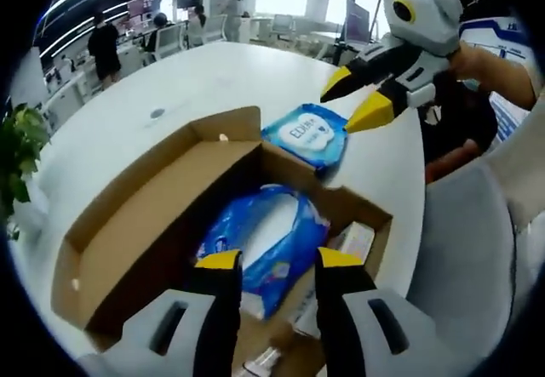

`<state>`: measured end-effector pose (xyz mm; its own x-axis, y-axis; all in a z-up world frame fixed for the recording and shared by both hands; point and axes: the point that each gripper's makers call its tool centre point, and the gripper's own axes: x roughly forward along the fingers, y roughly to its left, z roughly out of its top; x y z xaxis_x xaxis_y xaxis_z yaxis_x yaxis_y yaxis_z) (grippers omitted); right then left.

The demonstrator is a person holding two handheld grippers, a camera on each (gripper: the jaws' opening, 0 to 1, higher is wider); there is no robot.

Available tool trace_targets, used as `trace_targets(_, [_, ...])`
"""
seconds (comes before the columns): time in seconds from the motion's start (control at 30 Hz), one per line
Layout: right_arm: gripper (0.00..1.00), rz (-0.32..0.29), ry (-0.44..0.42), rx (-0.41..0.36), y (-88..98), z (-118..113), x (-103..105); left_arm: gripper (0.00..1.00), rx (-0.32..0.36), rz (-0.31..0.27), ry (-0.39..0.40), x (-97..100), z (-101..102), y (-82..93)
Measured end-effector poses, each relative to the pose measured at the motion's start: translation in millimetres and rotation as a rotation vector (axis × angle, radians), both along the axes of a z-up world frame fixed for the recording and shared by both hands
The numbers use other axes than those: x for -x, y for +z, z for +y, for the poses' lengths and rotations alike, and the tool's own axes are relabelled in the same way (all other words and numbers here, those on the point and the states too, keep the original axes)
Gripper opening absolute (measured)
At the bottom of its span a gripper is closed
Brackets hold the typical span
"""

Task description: Operate the shoe box by opening the lid, removing the specified soft item, and placing it in the target area until the item is outside and the box remains undamaged.

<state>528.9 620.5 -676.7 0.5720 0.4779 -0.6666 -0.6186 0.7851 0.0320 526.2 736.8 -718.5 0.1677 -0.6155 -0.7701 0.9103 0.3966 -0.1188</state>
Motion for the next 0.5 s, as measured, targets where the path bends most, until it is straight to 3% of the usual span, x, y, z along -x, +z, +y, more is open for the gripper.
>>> trace_targets(0.5, [0.27, 0.023, 0.096, -0.003, -11.6, 33.2, -5.0, 0.26, -0.006, -0.037, 0.057, -26.7, 10.0, -6.8])
